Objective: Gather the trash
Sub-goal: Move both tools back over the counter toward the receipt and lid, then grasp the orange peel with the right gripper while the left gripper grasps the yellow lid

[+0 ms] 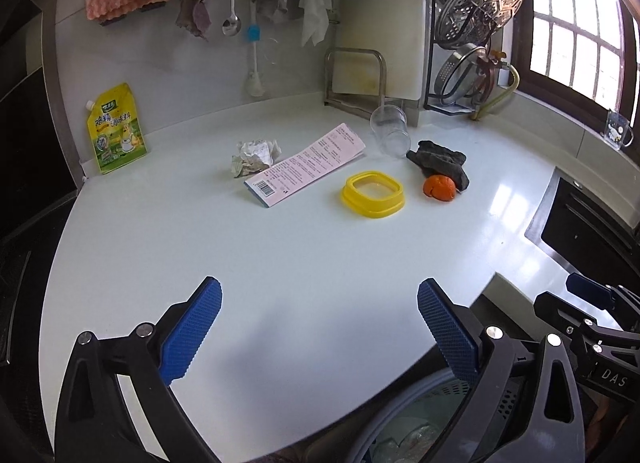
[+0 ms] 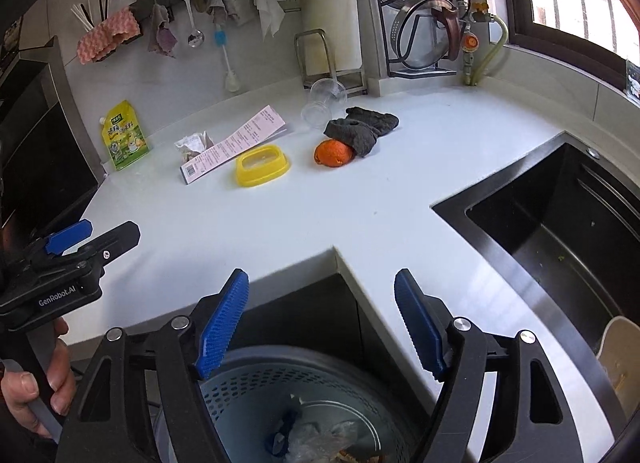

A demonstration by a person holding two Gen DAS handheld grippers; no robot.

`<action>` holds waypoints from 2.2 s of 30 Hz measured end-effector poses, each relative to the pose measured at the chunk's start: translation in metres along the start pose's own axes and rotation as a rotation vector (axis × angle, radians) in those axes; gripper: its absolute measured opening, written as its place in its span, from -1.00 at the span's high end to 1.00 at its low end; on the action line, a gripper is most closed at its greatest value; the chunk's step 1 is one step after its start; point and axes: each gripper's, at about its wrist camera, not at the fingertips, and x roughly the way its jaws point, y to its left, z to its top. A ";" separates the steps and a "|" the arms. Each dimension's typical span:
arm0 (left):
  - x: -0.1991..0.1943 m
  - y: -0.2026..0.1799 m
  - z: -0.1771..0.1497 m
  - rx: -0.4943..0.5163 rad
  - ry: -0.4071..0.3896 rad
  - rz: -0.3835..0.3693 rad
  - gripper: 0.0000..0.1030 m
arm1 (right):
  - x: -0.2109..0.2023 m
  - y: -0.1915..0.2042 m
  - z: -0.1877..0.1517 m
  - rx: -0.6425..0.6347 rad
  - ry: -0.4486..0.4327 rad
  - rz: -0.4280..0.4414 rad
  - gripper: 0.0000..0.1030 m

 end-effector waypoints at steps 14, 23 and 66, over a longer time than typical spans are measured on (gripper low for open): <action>0.068 -0.004 0.031 -0.032 0.074 0.007 -0.88 | 0.079 -0.006 0.067 -0.009 0.055 -0.024 -0.40; 0.082 -0.001 0.033 -0.032 0.092 0.013 -0.88 | 0.120 -0.013 0.085 0.053 0.091 -0.010 -0.40; 0.133 -0.032 0.066 -0.083 0.190 -0.005 -0.88 | 0.136 -0.044 0.099 0.037 0.146 -0.038 0.46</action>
